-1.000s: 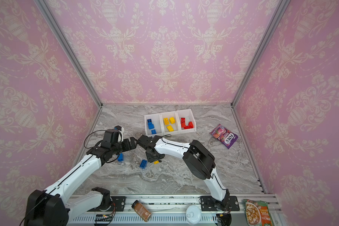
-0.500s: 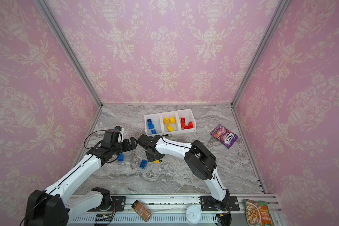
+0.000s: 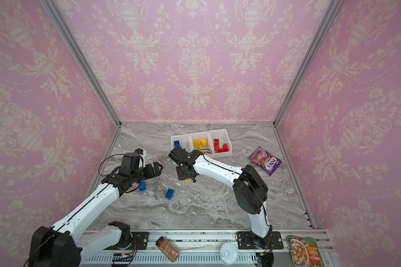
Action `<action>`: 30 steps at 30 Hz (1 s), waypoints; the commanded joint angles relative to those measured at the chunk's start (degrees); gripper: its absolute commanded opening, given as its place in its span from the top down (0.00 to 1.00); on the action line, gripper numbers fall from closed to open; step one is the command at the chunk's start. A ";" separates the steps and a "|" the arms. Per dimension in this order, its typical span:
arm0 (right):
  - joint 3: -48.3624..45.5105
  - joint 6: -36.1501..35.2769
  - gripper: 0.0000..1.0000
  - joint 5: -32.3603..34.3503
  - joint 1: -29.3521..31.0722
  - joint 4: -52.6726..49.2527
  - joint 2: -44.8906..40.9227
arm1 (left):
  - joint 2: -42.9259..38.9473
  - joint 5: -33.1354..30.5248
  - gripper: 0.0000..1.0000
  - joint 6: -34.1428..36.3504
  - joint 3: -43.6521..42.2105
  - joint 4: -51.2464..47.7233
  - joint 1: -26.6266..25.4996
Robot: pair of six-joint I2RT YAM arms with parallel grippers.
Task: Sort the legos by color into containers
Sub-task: 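Carry the yellow brick with the right gripper over the middle compartment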
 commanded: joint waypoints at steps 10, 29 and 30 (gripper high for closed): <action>14.82 -8.72 0.63 3.08 -9.09 -2.06 4.32 | -1.56 1.62 0.01 -0.95 -1.09 -0.62 0.41; 33.78 -10.69 0.63 4.60 -18.75 -2.55 21.79 | -2.98 2.14 0.01 -1.82 -1.78 -1.16 0.39; 33.54 -10.47 0.63 4.44 -19.05 -2.41 22.02 | -2.92 2.21 0.01 -1.84 -1.58 -1.17 0.40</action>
